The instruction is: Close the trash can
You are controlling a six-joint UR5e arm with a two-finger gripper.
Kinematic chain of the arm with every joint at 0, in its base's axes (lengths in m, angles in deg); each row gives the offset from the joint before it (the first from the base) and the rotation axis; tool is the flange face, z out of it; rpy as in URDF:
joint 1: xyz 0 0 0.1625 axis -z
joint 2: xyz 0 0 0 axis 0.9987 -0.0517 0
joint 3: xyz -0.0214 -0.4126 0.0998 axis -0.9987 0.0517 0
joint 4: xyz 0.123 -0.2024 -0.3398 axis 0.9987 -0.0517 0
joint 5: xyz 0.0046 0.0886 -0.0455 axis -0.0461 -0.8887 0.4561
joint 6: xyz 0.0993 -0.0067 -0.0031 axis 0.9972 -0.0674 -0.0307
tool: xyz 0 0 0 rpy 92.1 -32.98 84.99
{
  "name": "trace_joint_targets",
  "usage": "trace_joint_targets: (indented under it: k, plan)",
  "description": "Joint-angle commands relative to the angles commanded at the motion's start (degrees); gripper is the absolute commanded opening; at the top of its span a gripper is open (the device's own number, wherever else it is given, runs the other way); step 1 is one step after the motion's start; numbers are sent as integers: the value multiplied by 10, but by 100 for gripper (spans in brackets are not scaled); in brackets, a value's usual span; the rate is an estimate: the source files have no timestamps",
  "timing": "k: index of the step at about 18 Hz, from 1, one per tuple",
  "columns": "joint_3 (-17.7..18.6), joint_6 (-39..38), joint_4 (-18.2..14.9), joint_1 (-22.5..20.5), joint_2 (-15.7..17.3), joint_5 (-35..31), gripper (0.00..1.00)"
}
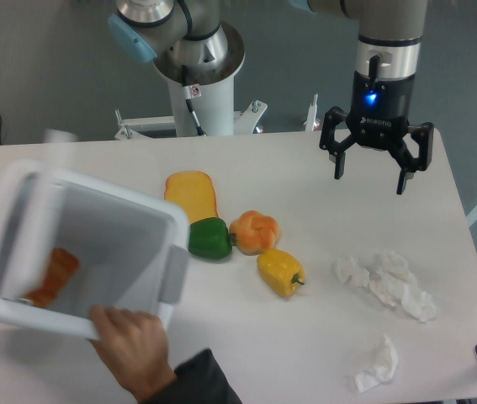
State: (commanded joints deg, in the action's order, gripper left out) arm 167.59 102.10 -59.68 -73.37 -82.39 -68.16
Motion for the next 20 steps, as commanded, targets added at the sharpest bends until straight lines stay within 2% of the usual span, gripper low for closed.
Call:
trace_joint_targets:
  k: [5,10,20]
  plan:
    - [1,0,-2,0,1,1,100]
    - [1,0,-4,1,18,-3,100]
    - [2,0,-4,33,17,-2,100]
